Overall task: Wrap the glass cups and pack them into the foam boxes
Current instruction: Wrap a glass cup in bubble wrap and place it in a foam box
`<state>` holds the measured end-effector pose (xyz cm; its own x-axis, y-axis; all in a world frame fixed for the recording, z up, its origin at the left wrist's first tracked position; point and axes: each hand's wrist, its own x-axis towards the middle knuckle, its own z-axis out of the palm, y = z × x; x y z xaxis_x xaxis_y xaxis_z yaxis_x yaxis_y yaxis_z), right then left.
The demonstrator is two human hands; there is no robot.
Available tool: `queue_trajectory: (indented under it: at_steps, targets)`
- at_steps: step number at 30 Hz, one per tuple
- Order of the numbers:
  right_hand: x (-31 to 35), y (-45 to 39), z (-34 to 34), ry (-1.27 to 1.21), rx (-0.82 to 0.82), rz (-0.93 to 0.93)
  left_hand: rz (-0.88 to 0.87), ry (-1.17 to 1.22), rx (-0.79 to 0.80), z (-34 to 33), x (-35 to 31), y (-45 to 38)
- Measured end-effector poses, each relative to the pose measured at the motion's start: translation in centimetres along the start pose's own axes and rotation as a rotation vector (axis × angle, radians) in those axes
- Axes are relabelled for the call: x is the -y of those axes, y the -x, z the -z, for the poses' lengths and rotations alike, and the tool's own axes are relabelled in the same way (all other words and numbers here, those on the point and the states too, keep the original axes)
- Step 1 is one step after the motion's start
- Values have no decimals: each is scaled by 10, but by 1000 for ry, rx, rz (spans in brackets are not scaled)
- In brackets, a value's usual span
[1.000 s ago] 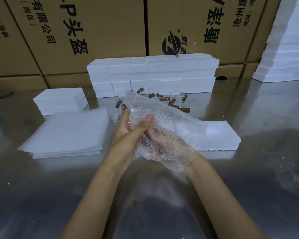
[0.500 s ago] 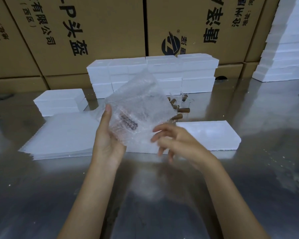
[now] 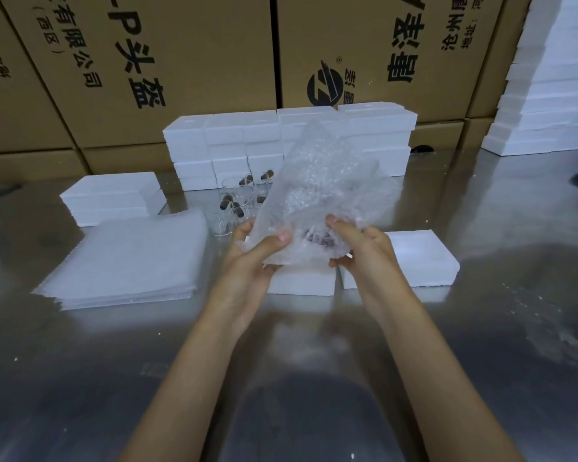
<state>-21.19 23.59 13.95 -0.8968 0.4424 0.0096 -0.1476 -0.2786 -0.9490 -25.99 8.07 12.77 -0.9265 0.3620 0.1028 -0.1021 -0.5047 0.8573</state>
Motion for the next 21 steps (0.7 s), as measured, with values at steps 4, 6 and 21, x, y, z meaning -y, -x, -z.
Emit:
queue_trajectory:
  at_steps: [4, 6, 21]
  targets:
    - [4, -1, 11, -4, 149, 6, -2, -36, 12, -1, -2, 2]
    - [6, 0, 15, 135, 212, 65, 1, -21, -2, -1, -3, 4]
    - [-3, 27, 60, 140, 44, 240, 89, -376, 233, 0, 2, 11]
